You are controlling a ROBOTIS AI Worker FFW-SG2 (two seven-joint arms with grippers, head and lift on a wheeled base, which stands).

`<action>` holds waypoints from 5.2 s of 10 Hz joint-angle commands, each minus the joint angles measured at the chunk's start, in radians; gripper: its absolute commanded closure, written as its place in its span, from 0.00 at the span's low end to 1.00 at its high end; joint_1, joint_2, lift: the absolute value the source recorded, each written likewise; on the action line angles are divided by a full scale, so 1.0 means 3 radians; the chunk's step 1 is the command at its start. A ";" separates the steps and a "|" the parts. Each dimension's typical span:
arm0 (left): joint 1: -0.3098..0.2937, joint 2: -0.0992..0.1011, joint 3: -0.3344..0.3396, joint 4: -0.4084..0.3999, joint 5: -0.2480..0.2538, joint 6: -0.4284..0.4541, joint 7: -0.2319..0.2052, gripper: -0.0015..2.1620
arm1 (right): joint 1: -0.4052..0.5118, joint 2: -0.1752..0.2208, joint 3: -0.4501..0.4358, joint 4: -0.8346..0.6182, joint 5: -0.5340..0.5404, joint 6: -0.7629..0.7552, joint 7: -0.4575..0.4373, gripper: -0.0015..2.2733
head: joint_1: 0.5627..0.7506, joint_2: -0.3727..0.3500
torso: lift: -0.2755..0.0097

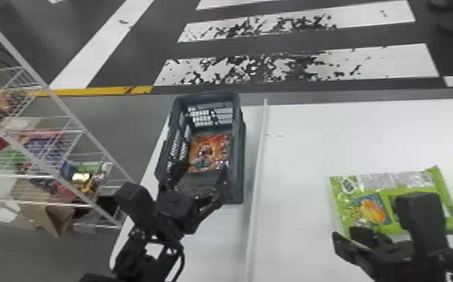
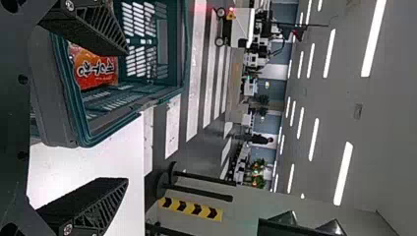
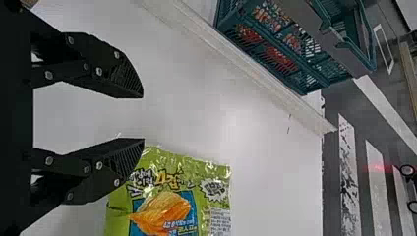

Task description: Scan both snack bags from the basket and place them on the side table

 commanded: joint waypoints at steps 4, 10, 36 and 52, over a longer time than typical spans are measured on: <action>0.0000 0.0005 -0.0001 -0.0010 0.0000 0.0000 -0.0002 0.04 | -0.0158 0.0062 -0.0024 0.0043 0.0108 0.0175 0.0009 1.00 | 0.70 0.89 | 0.70; 0.0026 0.0010 0.0004 -0.0030 0.0000 0.0000 -0.0012 0.04 | -0.0629 0.0113 0.0109 0.0595 0.0783 0.0216 0.0182 1.00 | 0.70 0.84 | 0.70; 0.0031 0.0020 0.0010 -0.0030 0.0005 -0.0031 -0.0022 0.04 | -0.0987 0.0143 -0.0167 0.0850 0.0583 0.0769 0.0540 0.99 | 0.70 0.77 | 0.70; 0.0061 0.0061 0.0020 -0.0066 0.0005 -0.0020 -0.0022 0.04 | -0.1769 0.0333 0.0063 0.1894 0.0721 0.0257 0.0147 0.99 | 0.70 0.79 | 0.70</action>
